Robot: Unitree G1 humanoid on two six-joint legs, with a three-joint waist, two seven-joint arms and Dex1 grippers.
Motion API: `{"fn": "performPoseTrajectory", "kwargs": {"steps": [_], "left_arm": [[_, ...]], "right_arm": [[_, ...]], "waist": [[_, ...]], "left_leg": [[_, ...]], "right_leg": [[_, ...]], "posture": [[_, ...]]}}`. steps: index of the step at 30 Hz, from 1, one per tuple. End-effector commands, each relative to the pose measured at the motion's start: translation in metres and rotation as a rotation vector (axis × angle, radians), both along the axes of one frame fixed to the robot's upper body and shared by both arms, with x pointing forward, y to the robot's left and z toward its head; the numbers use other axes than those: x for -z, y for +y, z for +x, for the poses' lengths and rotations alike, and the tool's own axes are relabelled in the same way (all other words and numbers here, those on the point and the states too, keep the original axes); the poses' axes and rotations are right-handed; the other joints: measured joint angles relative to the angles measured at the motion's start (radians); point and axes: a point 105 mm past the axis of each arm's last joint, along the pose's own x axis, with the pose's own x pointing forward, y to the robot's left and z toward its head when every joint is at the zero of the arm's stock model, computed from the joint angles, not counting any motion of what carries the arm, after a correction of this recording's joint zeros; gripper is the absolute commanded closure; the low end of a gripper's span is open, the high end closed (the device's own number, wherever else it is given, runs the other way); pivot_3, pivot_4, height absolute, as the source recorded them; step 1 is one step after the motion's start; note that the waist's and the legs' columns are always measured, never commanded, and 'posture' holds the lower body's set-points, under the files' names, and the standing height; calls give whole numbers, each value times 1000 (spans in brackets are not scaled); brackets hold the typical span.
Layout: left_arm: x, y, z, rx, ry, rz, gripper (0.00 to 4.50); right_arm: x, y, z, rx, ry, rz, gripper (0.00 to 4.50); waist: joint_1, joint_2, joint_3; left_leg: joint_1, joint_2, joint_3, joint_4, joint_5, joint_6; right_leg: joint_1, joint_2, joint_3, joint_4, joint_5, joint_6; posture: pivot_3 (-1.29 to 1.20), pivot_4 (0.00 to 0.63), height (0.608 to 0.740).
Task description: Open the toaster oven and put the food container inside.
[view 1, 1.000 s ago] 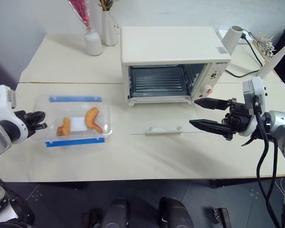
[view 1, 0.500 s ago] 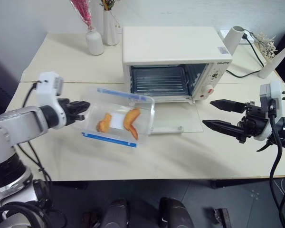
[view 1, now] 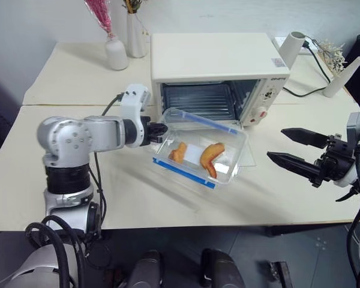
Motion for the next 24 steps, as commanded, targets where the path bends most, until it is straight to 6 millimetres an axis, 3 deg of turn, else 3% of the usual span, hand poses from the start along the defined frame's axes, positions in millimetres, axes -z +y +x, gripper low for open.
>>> {"fn": "performPoseTrajectory", "kwargs": {"steps": [1,6,13,19,24], "left_arm": [[-12,-11,12,-15,-61,-24,3725],[-8,-12,21,-65,-57,-25,3725],[-27,-22,9,38,-133,-77,1712],[-71,-14,-4,114,-272,-240,1712],[-106,2,-37,320,-404,-361,1712]], "right_arm": [[-11,0,-6,11,-60,7,0],[-10,-1,-6,29,-55,6,0],[-9,-3,-4,39,-48,5,0],[-12,-3,-3,41,-45,-4,0],[-16,1,-5,28,-45,-14,0]], "waist": [[2,0,0],[15,0,0],[19,0,0],[19,0,0],[15,0,0]], "left_leg": [[0,0,0,0,0,0],[0,-1,0,1,0,1],[0,0,0,1,0,1],[0,0,0,1,0,1],[0,0,0,1,0,1]], "right_leg": [[0,0,0,0,0,0],[1,-1,0,0,0,1],[1,-1,0,0,0,1],[1,0,0,0,0,1],[0,0,0,0,0,1]], "posture": [[0,150,740],[0,150,740],[0,150,740],[0,150,740],[0,150,740]]}}
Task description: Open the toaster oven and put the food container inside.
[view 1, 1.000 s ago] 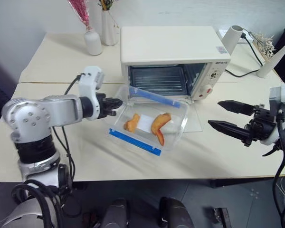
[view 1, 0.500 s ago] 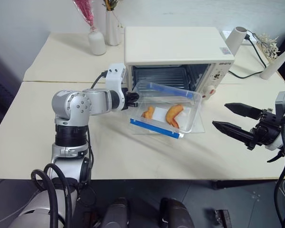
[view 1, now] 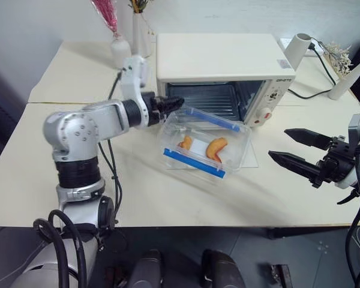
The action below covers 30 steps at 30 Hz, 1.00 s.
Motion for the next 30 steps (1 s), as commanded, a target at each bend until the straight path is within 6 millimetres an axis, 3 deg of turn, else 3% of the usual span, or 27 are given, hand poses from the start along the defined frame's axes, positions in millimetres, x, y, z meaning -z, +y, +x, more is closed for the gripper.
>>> {"fn": "performPoseTrajectory", "kwargs": {"steps": [1,4,7,10,14,21,26,30], "left_arm": [[-40,8,-35,196,-170,-90,1712],[-42,22,-61,357,-188,-122,1712],[-29,31,-88,522,-171,-85,2256],[-7,37,-100,614,-112,-13,3165],[14,38,-112,712,-89,94,4443],[58,42,-119,800,-63,314,4500],[86,41,-96,729,-77,441,4500],[94,33,-78,704,-91,429,4500]], "right_arm": [[-15,4,-6,-20,-42,-22,0],[-18,14,-10,-58,-36,-15,0],[-16,30,-18,-127,-16,-3,0],[-11,49,-28,-201,16,22,609],[-4,64,-39,-257,56,40,2013],[28,84,-54,-309,158,-9,4316],[56,88,-40,-262,189,-72,4414],[66,85,-16,-216,156,-107,4414]], "waist": [[-4,0,0],[-11,0,0],[-20,1,0],[-21,1,0],[-15,1,0],[-19,1,0],[-18,1,0],[-18,1,0]], "left_leg": [[0,0,0,0,0,0],[0,0,0,0,0,0],[0,0,0,0,0,0],[0,1,0,-1,0,0],[0,0,-1,0,0,0],[0,1,0,-1,0,1],[0,1,1,-1,-1,1],[-1,0,1,0,-1,2]], "right_leg": [[0,0,0,0,0,0],[0,0,0,0,0,0],[0,0,0,0,0,0],[0,0,0,0,0,0],[1,0,0,-1,0,0],[0,1,0,-2,0,-1],[0,1,1,-3,0,-1],[0,1,1,-3,0,-1]], "posture": [[0,150,740],[0,150,740],[0,150,740],[0,150,740],[0,150,740],[0,150,740],[0,150,740],[0,150,740]]}}
